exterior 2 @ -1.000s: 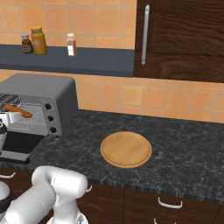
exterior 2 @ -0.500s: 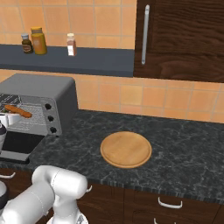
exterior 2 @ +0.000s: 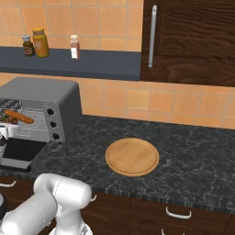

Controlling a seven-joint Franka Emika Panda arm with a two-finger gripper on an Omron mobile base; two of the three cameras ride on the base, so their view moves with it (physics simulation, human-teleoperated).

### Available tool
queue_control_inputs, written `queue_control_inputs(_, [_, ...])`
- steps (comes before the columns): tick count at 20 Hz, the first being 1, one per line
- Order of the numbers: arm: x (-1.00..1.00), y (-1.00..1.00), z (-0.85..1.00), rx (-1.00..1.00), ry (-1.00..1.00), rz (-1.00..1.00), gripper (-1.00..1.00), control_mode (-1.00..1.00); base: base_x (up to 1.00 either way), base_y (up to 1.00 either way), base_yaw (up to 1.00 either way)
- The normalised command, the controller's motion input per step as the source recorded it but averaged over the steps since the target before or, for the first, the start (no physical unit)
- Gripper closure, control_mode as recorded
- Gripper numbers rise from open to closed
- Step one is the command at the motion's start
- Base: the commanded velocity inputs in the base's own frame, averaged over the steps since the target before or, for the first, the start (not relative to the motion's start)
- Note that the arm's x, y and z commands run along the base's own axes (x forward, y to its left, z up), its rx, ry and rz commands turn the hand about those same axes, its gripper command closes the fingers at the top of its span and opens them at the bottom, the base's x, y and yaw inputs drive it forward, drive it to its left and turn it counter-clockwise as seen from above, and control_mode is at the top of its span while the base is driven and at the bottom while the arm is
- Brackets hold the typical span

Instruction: Pick up the kebab skewer and baguette bread, and place them inside the toaster oven. Close the toaster oven door and start by setting the timer.

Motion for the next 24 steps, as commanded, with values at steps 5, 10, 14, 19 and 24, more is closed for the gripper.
queue_control_inputs(5, [-0.28, 0.04, -0.21, 0.00, 0.01, 0.01, -1.00, -1.00, 0.00, 0.00, 0.00])
queue_control_inputs(10, [-0.12, 0.19, -0.21, -0.11, 0.05, 0.00, -1.00, -1.00, 0.00, 0.00, 0.00])
queue_control_inputs(14, [-0.21, 0.01, -0.17, -0.04, 0.00, 0.00, -1.00, -1.00, 0.00, 0.00, 0.00])
queue_control_inputs(19, [-0.38, 0.00, -0.14, 0.00, 0.01, 0.00, -1.00, -1.00, 0.00, 0.00, 0.00])
queue_control_inputs(24, [-0.07, 0.00, 0.00, 0.00, 0.00, 0.00, -1.00, -1.00, 0.00, 0.00, 0.00])
